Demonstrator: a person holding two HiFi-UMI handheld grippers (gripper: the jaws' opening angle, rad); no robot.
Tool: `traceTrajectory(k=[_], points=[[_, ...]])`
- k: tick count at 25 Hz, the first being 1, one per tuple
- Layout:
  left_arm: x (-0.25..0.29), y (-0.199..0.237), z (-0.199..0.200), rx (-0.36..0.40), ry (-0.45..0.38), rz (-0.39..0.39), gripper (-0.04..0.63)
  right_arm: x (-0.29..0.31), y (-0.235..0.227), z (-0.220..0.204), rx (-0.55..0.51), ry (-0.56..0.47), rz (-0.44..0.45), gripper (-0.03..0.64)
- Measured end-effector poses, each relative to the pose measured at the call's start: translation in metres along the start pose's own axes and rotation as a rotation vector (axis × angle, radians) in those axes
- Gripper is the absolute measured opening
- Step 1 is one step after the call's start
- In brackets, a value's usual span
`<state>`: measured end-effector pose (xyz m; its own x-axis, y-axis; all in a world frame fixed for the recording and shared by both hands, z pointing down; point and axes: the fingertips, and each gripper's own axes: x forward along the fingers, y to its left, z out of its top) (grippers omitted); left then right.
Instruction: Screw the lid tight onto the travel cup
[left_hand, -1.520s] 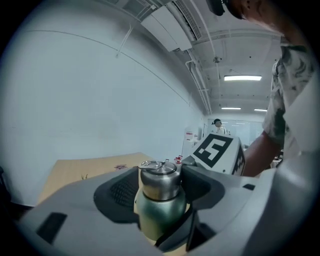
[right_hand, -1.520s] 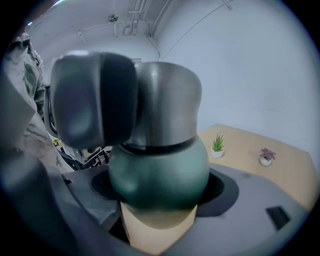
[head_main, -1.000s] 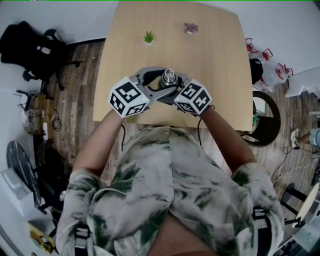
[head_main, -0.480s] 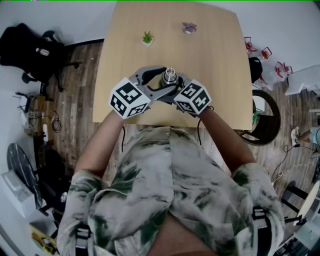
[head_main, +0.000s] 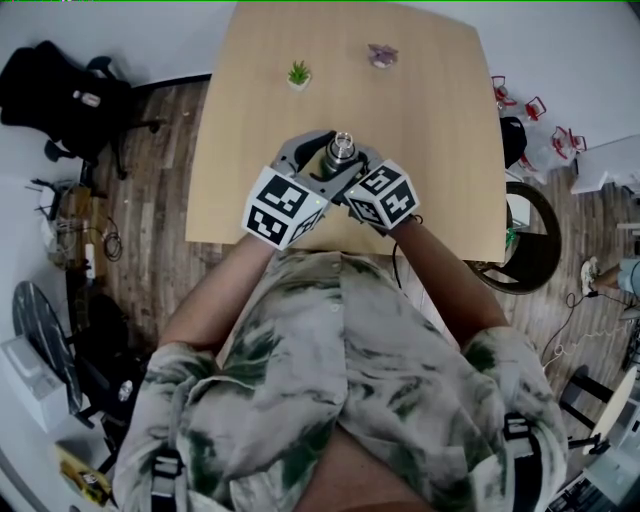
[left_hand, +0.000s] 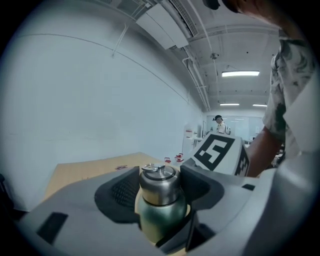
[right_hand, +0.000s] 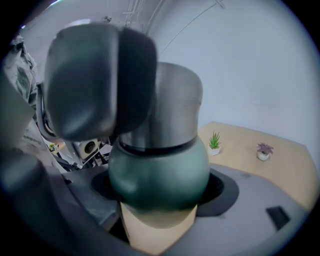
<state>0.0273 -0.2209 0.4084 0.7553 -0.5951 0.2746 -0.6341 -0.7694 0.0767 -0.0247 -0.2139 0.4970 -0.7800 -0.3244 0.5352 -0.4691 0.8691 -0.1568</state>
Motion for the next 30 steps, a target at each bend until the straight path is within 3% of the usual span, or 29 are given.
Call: traceTrajectory(k=[7,20,23,27,30], points=[[-0.002,-0.004,0.002,0.029,-0.011,-0.084,0.264,-0.002,0.0,0.0,-0.039,0.011,0.004,0.407],[-0.011,-0.015,0.004,0.078,-0.009,-0.351,0.259,-0.008,0.013,0.0,-0.098,0.01,0.096,0.407],[-0.009,-0.012,0.005,0.072,-0.012,-0.311,0.259,-0.008,0.008,0.0,-0.084,0.011,0.073,0.407],[-0.003,-0.005,0.009,0.045,-0.022,-0.165,0.262,-0.009,-0.004,0.003,-0.022,-0.007,0.02,0.407],[-0.001,-0.004,0.008,0.015,-0.019,-0.103,0.268,-0.007,-0.008,0.005,-0.019,-0.007,-0.013,0.407]])
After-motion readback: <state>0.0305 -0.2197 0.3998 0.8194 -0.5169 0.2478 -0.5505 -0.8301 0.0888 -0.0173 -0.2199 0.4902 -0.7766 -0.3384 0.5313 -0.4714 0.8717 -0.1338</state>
